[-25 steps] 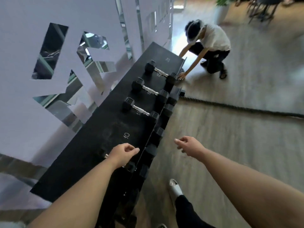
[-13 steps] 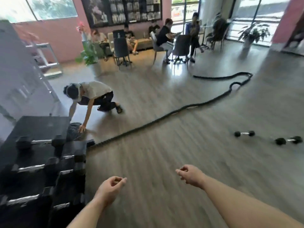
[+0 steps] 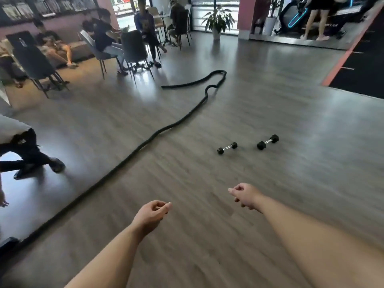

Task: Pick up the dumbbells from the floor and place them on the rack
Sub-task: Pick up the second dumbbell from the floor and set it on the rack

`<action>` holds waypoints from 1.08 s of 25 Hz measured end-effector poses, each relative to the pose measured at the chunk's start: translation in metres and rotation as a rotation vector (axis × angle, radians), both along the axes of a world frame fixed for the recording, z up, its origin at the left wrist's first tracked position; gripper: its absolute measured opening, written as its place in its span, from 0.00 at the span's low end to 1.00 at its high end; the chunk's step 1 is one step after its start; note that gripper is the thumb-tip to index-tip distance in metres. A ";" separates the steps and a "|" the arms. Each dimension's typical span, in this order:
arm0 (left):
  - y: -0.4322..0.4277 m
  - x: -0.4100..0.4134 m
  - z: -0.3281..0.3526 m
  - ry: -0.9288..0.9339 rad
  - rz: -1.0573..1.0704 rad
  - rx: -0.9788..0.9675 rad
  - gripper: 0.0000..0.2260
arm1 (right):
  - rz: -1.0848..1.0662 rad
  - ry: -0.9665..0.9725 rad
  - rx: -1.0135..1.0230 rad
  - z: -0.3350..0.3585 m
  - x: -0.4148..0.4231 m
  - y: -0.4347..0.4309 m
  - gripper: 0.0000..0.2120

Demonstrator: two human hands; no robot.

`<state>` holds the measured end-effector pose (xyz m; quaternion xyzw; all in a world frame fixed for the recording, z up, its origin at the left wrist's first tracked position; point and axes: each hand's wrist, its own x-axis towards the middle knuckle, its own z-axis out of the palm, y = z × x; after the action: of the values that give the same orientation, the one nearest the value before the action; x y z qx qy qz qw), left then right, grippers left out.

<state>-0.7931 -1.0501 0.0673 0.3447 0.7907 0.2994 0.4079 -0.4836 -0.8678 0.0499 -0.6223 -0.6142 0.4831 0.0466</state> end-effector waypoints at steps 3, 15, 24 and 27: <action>0.067 0.005 0.003 -0.017 -0.040 0.013 0.12 | -0.046 0.014 -0.007 -0.008 0.006 0.046 0.17; 0.375 -0.043 -0.026 -0.051 -0.284 -0.030 0.14 | -0.195 0.028 -0.019 -0.014 -0.051 0.265 0.15; 0.569 -0.008 -0.036 -0.022 -0.273 -0.064 0.19 | -0.151 0.032 -0.046 -0.031 -0.015 0.451 0.13; 0.615 0.011 -0.035 -0.019 -0.210 -0.079 0.19 | -0.067 -0.043 -0.058 -0.025 0.020 0.520 0.14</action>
<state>-0.7825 -0.4346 0.0325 0.4064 0.7575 0.2270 0.4577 -0.4638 -0.3479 0.0245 -0.6539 -0.5795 0.4855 0.0316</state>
